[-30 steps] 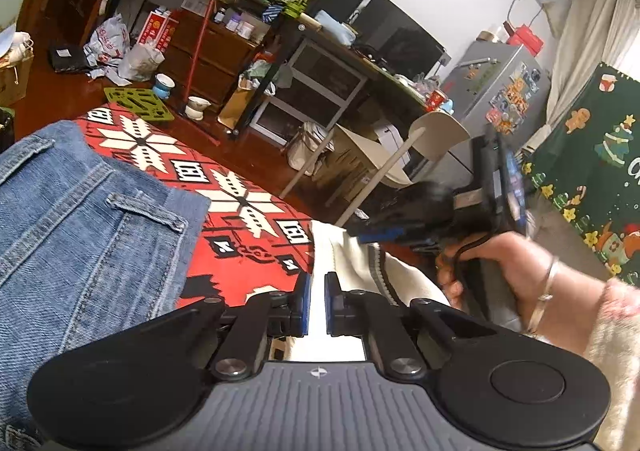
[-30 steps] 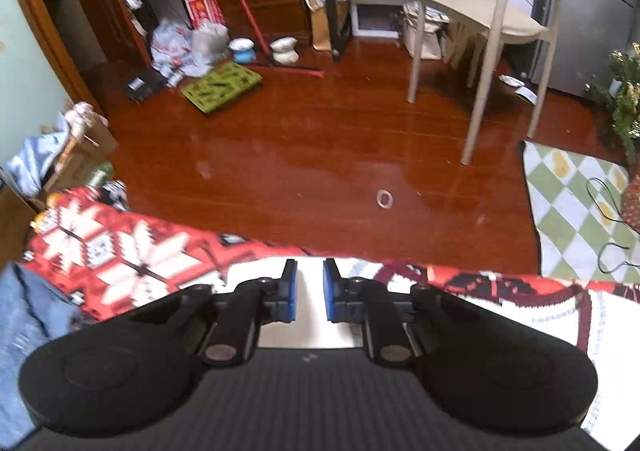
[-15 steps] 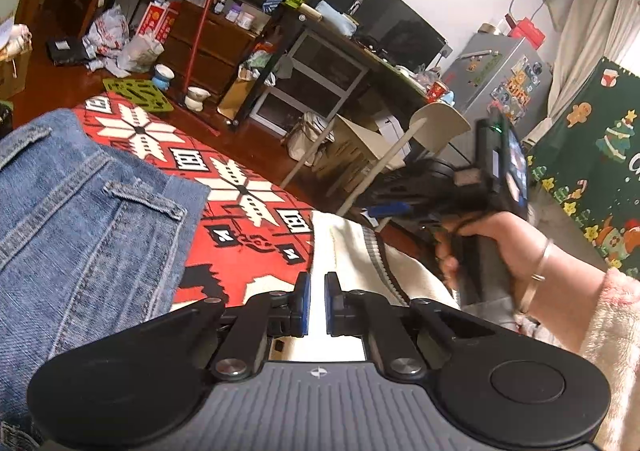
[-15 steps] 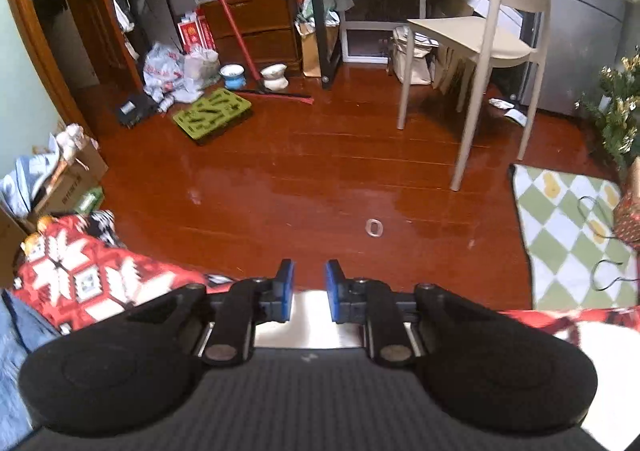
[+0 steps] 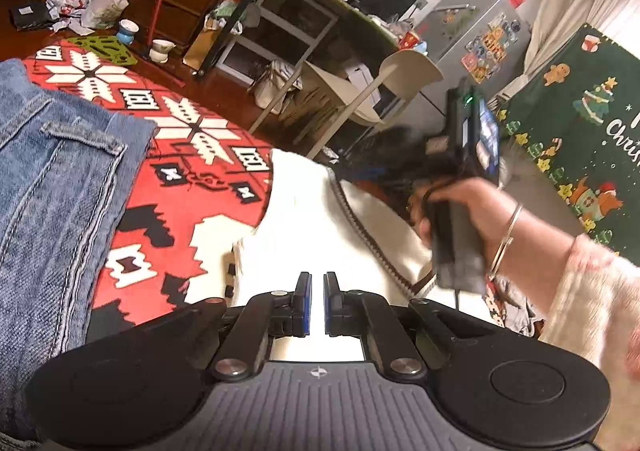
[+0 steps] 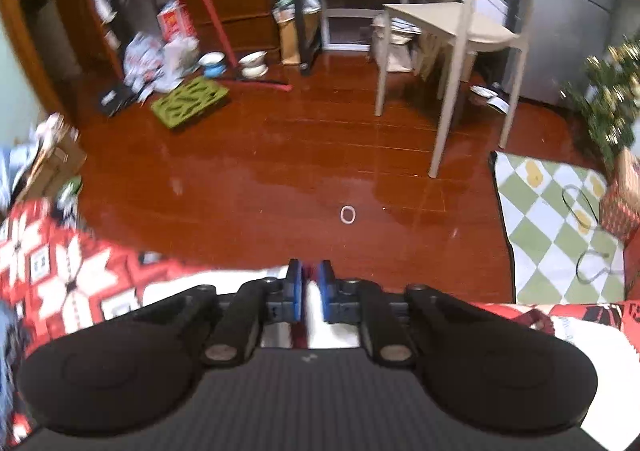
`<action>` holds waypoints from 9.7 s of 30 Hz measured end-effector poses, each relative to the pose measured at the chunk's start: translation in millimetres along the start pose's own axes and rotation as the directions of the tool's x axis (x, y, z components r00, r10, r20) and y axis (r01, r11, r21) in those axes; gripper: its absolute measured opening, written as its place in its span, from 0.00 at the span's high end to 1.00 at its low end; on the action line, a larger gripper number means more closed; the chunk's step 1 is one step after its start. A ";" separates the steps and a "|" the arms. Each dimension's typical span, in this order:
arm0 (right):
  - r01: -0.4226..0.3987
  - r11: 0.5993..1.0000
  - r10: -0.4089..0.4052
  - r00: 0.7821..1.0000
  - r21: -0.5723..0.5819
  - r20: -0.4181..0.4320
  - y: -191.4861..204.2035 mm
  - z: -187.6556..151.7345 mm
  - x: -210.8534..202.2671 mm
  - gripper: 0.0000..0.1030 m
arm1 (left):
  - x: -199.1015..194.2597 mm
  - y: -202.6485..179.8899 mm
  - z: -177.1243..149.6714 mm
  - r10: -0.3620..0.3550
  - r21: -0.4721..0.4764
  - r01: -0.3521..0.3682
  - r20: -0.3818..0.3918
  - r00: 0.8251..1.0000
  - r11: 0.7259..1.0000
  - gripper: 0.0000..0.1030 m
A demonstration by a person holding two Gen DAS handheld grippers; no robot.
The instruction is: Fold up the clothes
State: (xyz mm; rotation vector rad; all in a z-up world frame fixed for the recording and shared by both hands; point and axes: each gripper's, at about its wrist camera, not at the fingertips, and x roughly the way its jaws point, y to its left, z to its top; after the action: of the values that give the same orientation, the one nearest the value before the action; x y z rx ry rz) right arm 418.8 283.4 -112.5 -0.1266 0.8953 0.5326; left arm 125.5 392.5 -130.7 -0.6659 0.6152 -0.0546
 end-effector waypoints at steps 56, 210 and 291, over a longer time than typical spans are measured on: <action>0.040 0.986 -0.058 0.992 0.161 0.108 -257.3 -71.0 -93.6 0.84 | 29.0 -19.7 -28.5 -0.046 0.069 0.053 -0.099 0.994 0.996 0.93; -0.081 0.992 0.077 0.996 0.096 0.038 -181.5 -209.0 -271.4 0.67 | -24.7 -109.8 6.3 0.166 0.391 -0.082 -0.185 0.969 0.917 0.80; 0.130 0.931 0.015 0.919 0.340 -0.394 -130.8 -388.6 -359.3 0.90 | -154.9 -90.4 -169.0 0.482 0.153 -0.462 -0.405 0.777 0.874 0.94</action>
State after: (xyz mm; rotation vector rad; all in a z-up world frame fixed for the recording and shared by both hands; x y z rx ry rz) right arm 25.9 -94.2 -94.2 0.0797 1.3643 0.2793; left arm -82.0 262.8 -101.1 -0.4358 1.1994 0.2632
